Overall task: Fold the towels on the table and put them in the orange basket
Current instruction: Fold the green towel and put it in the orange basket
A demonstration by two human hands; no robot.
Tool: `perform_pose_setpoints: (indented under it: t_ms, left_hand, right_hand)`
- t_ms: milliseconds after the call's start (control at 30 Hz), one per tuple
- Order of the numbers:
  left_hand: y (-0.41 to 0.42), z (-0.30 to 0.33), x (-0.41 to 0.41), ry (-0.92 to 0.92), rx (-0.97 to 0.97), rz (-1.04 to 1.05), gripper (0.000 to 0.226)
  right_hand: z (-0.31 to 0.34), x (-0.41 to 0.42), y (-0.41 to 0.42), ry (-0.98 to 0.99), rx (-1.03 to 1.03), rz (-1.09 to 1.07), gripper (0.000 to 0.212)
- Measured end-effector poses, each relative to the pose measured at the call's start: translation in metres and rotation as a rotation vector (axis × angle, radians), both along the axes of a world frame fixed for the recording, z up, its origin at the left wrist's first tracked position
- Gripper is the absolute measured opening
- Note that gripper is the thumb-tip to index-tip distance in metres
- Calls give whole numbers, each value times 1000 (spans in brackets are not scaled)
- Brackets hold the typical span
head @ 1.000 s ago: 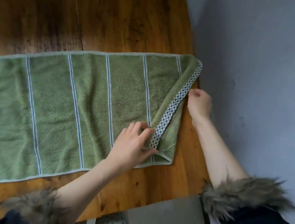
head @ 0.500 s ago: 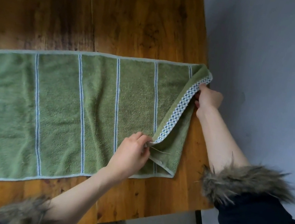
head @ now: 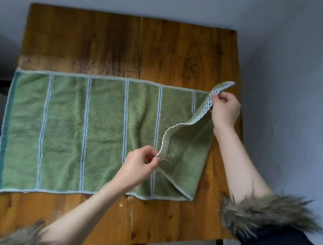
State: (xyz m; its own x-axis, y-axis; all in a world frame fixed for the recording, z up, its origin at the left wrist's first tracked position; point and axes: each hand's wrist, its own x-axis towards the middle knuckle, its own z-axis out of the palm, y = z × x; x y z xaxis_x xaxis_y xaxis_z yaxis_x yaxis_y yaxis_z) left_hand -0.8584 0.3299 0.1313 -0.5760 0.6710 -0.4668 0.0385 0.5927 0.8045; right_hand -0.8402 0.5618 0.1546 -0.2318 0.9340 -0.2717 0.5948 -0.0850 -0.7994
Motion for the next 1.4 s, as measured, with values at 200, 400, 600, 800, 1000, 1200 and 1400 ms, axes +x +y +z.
perform_pose_setpoints:
  t_ms: [200,400,600,800,1000,1200,1400]
  left_hand:
    - [-62,32,-40,-29,68,122,15]
    - [-136,51,-78,-70,130,232,17]
    - [-203,53,-110,-57,190,337,29]
    - [-255,31,-121,-53,86,445,29]
    - [-271,-8,-128,-5,-214,433,12]
    - [-266,-29,-132,27,-291,275,7]
    - [-263,-44,-128,125,-277,245,12]
  right_hand:
    - [48,-34,-60,29,133,194,20]
    - [75,-84,-128,78,172,301,22]
    - [84,-135,-187,99,205,393,16]
    - [61,-177,-252,102,137,561,11]
    - [9,-180,-276,-51,-61,750,20]
    - [-29,-149,-245,-634,280,1112,49]
    - [-51,-118,-220,-878,274,1293,61]
